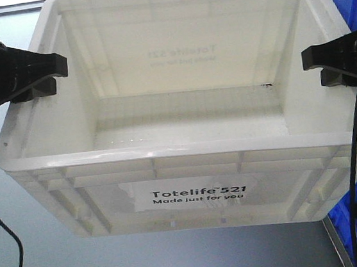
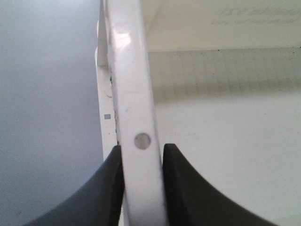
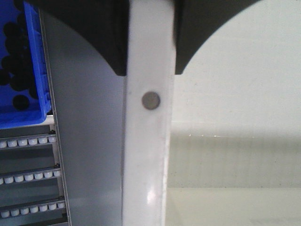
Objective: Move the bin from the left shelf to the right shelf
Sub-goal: 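Carry the tote with both grippers toward the other shelf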
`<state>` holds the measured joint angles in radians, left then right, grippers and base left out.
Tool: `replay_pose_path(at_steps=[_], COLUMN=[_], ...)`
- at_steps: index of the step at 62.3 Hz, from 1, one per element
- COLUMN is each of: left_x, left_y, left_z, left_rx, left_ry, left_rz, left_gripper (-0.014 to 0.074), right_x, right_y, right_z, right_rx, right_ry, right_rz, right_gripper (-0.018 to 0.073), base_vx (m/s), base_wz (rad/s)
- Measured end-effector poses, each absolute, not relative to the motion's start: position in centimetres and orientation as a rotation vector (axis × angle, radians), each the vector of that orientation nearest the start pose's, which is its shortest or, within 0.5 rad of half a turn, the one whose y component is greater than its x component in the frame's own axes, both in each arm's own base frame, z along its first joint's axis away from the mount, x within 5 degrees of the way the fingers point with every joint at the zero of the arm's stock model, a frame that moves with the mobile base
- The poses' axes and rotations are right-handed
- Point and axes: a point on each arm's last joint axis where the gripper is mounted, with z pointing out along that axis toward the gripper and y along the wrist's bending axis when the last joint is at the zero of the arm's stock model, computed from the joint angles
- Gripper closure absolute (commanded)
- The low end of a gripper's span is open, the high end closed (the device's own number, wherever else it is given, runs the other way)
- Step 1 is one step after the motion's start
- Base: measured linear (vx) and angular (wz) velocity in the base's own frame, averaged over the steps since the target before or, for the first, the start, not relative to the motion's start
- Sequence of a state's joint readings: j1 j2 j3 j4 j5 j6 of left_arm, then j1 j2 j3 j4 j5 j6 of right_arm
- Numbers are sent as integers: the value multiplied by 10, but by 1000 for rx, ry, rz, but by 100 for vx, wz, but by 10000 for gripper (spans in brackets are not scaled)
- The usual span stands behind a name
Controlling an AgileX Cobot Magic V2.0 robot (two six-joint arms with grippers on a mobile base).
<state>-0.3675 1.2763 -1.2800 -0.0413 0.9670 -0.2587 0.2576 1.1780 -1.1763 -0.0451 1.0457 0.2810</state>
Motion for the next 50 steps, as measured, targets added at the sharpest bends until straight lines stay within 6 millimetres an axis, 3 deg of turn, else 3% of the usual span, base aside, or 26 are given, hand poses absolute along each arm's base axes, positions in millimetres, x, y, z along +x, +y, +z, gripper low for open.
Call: replay_pose_path(at_steps=[50], left_x=[242], left_y=[-97], left_z=[379], left_rx=[121], left_ry=[2470], left_rz=[-326], left_gripper=[603], right_x=[221], right_y=[55], right_z=[367], right_rx=[17], right_ry=[2537], right_rz=[156], right_gripper=[561], base_vx=[31], base_wz=[12])
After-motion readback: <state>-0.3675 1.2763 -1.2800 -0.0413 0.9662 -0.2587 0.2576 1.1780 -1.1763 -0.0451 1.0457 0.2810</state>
